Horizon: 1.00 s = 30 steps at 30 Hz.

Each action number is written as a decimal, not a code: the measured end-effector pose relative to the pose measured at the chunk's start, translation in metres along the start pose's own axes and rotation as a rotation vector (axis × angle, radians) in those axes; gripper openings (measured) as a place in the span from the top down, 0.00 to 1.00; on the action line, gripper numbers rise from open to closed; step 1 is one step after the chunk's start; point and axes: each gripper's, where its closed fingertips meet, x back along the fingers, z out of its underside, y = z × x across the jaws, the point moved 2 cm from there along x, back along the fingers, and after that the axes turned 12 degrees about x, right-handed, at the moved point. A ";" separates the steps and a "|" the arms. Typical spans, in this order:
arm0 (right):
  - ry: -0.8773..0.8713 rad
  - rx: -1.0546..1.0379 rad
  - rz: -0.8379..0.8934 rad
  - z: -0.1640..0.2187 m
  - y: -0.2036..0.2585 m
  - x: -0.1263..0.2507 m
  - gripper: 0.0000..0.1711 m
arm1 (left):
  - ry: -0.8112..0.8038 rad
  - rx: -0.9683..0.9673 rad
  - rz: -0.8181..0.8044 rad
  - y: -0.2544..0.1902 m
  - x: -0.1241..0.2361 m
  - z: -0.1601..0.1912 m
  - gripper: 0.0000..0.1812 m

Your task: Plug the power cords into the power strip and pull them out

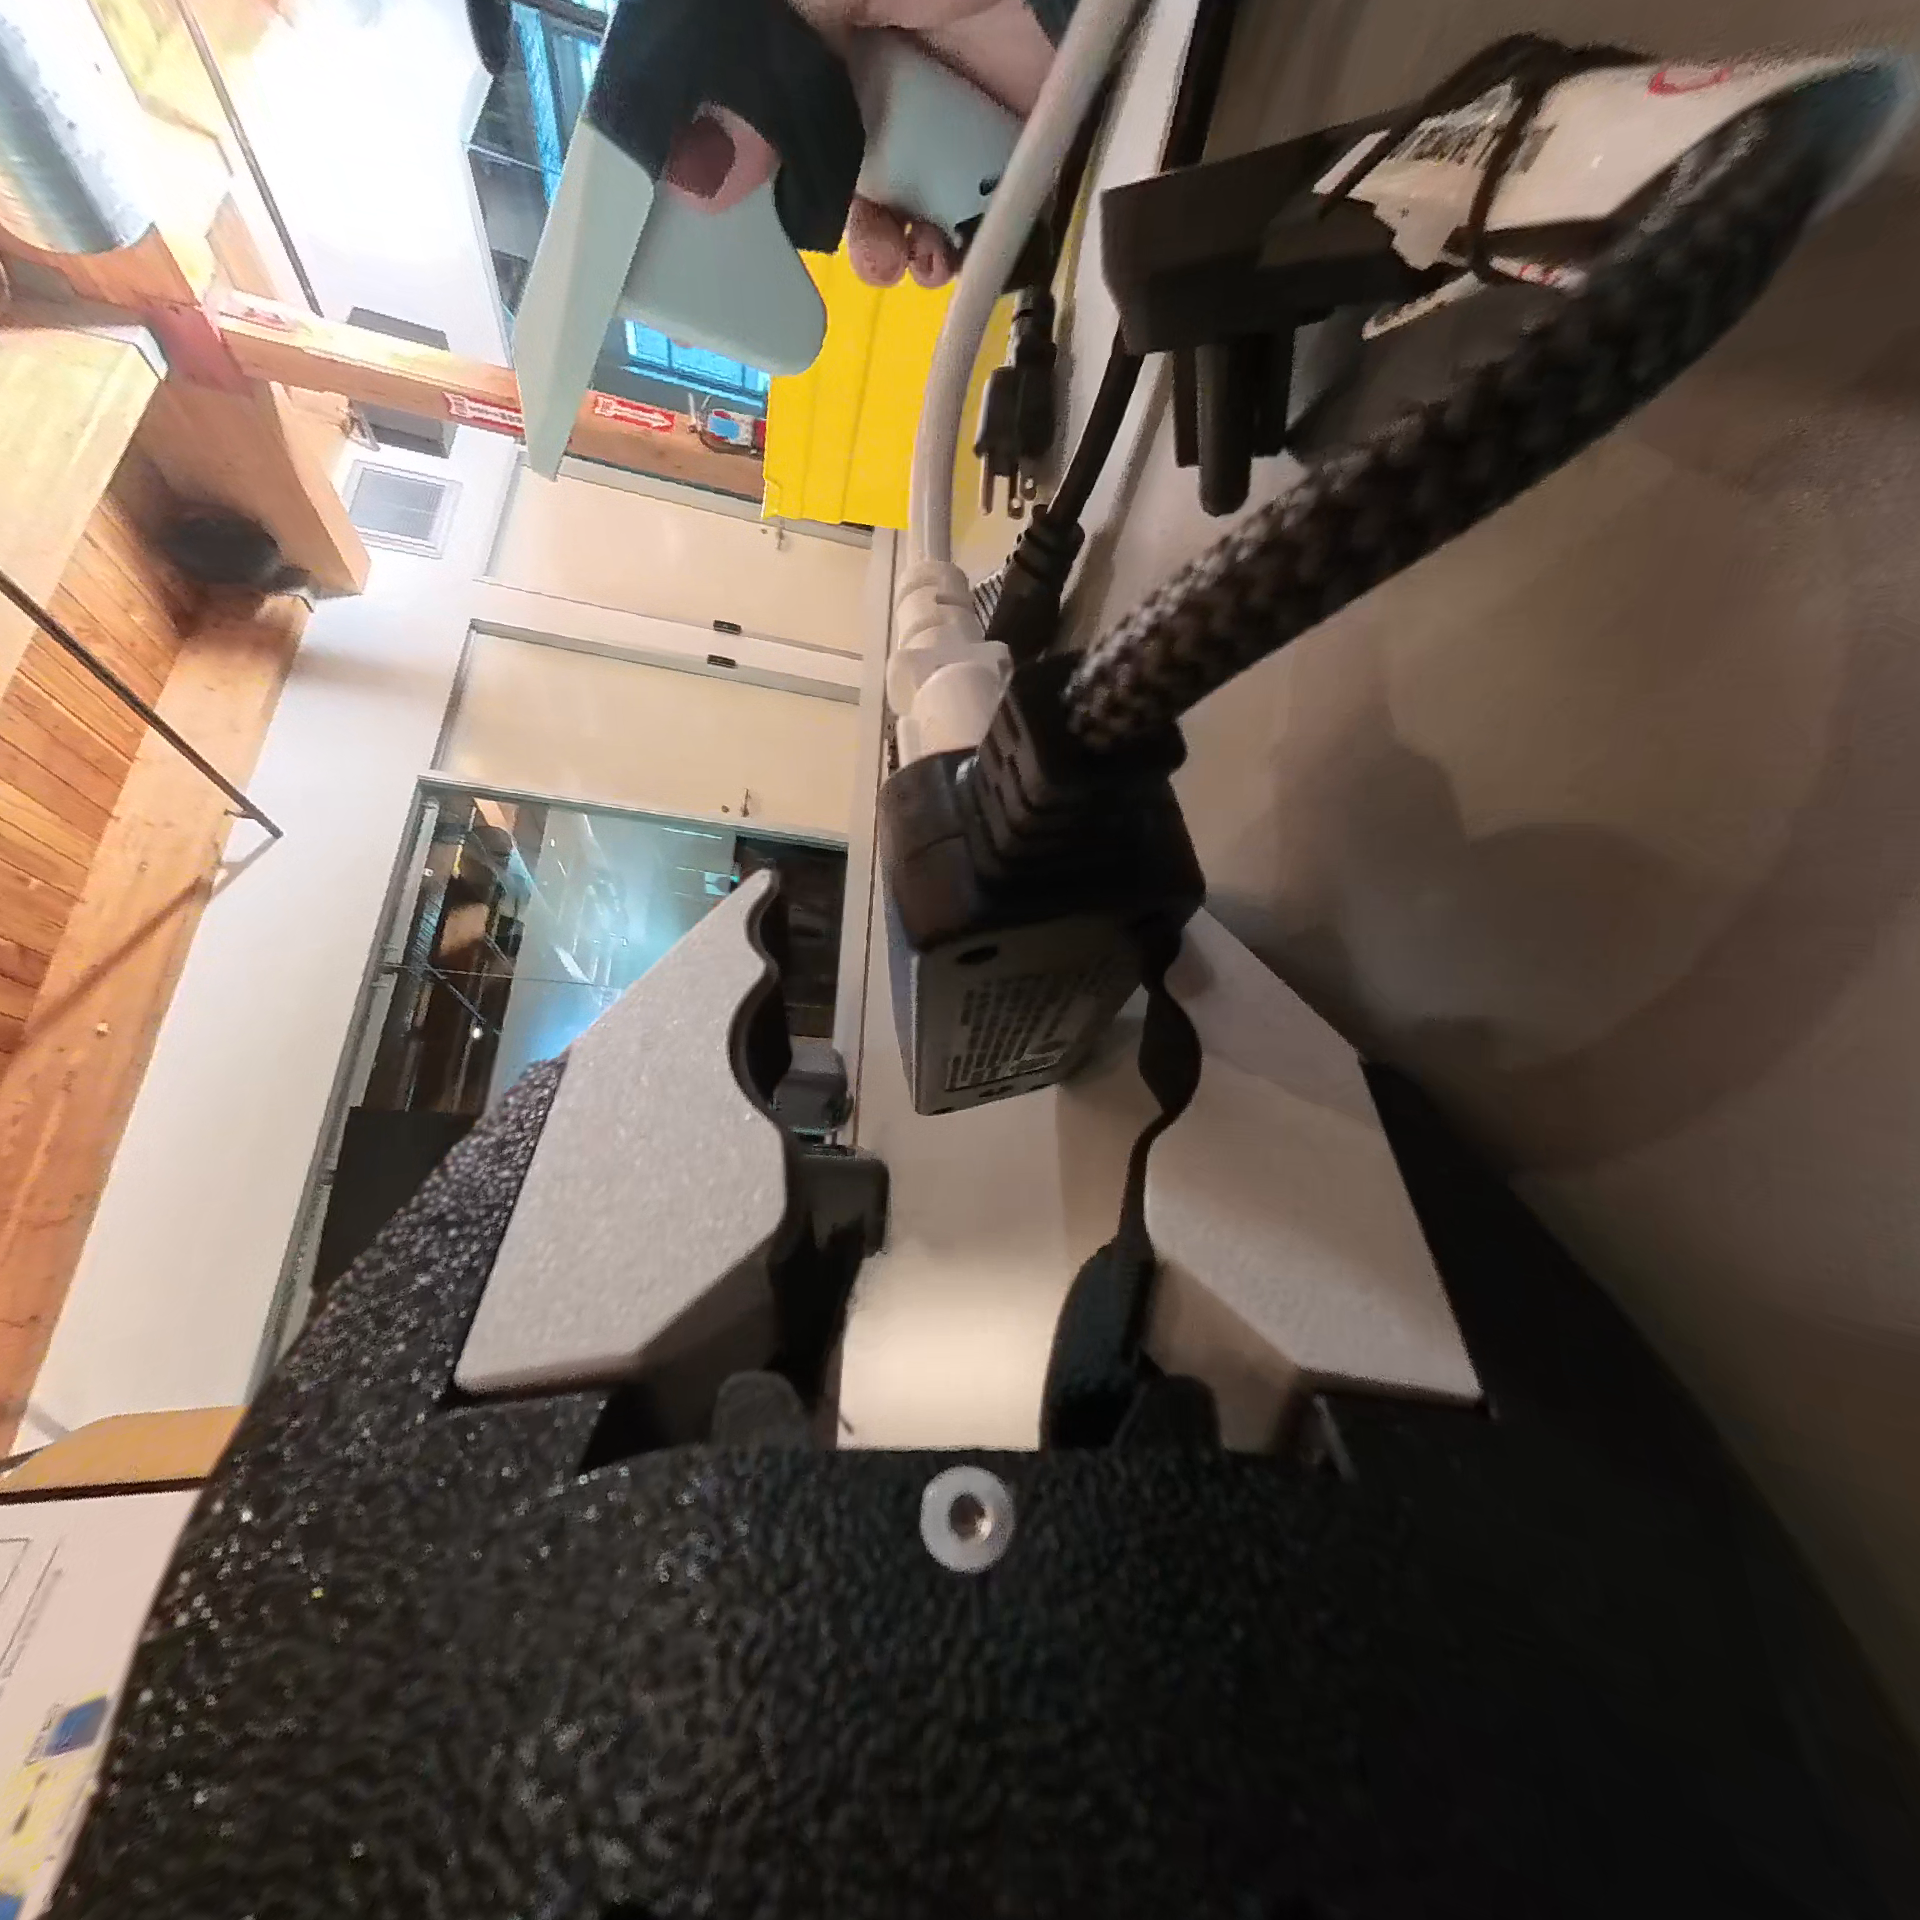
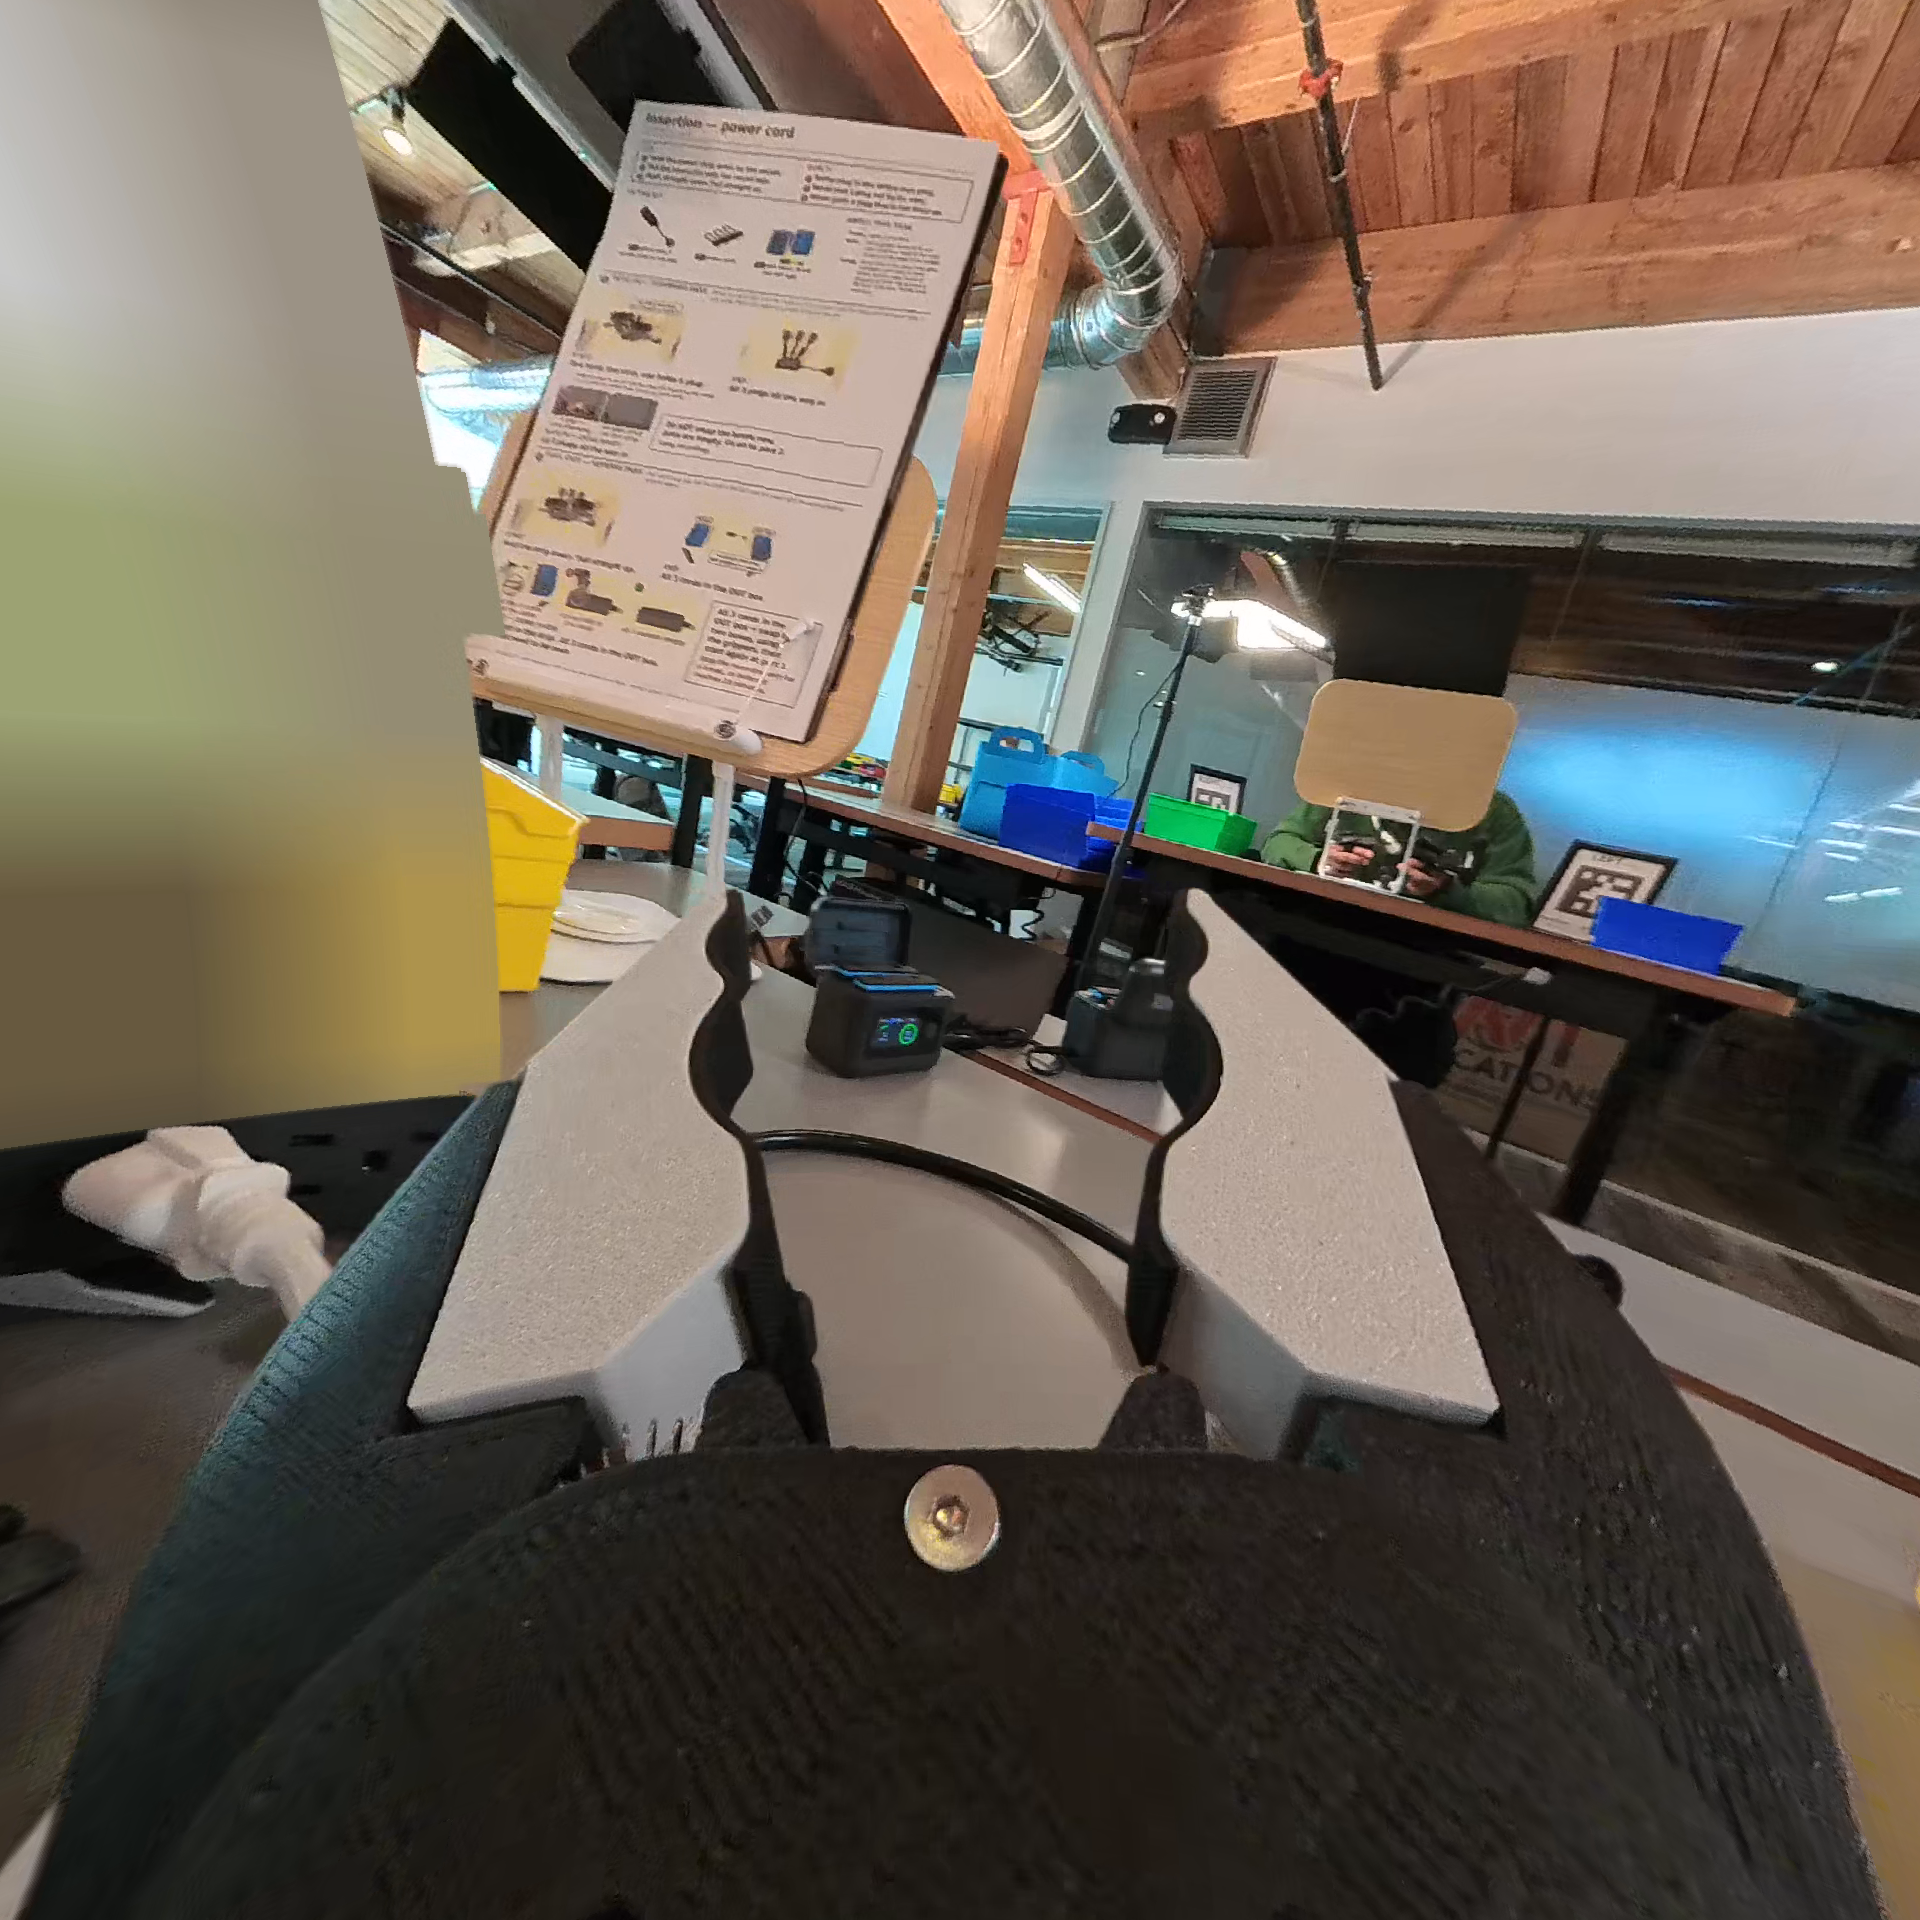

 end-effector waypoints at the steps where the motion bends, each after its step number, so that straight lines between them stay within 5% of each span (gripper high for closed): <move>1: 0.002 0.018 0.008 0.000 -0.001 0.000 0.54 | 0.001 -0.005 0.001 -0.001 0.000 0.000 0.63; 22: 0.032 0.257 -0.037 -0.002 0.019 -0.003 0.53 | 0.041 -0.024 -0.023 0.003 -0.001 0.006 0.67; 30: -0.028 0.281 -0.365 -0.012 0.057 0.005 0.50 | 0.048 0.058 -0.002 0.007 0.001 0.012 0.61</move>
